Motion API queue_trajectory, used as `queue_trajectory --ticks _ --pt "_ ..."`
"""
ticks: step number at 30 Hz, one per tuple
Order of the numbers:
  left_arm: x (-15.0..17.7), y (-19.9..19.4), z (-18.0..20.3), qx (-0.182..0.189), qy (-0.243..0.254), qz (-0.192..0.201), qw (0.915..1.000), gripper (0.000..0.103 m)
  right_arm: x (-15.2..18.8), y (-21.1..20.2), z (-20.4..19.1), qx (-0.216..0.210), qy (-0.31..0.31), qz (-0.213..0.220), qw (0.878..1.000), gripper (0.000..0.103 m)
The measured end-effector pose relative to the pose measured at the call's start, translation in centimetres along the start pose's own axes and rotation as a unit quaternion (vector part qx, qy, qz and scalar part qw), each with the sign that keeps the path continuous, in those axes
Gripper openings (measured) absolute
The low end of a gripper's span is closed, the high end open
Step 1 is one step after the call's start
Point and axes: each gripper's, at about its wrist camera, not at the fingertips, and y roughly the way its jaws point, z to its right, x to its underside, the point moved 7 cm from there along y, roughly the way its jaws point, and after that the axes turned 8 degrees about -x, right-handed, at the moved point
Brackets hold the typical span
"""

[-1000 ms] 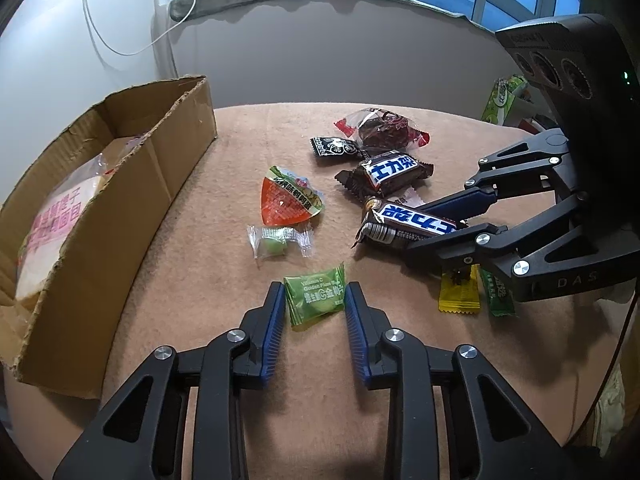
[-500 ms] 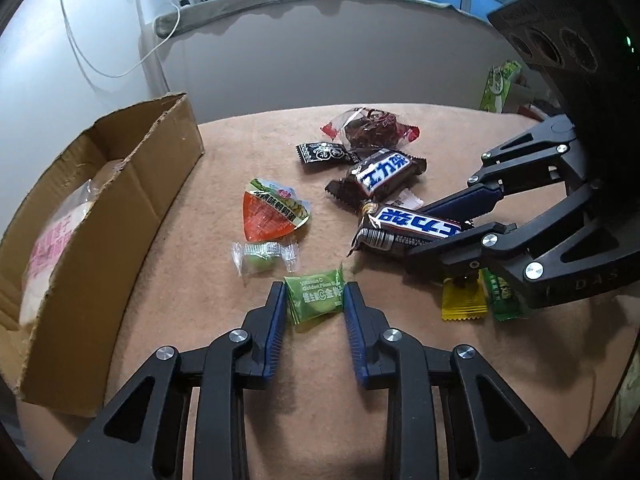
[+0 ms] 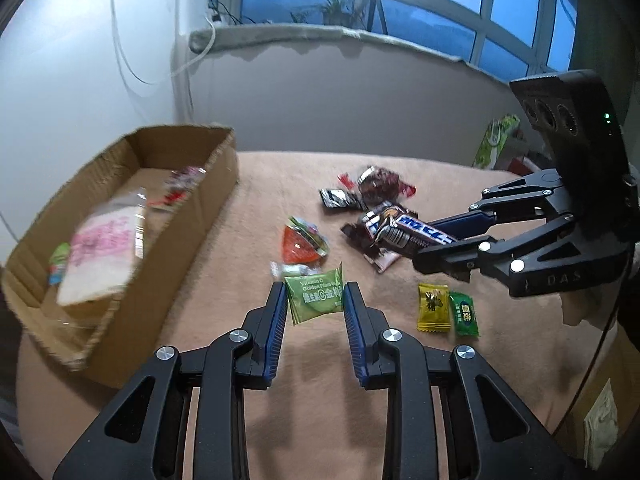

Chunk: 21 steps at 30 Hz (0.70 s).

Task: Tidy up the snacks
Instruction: 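Carry both snacks to the box and open both grippers over it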

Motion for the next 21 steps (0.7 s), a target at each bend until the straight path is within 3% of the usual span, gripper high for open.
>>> queue_trajectory --ticks 11,21 --pt "-1.5 -4.7 -6.6 -0.038 -0.035 0.048 0.9975 0.027 -6.8 -2.1 -2.1 0.019 -0.025 0.036 0.999 0.030" --pt "-1.6 -6.1 -12.2 -0.070 -0.060 0.064 0.9937 0.027 -12.9 -0.5 -4.4 0.021 -0.050 0.044 0.998 0.030"
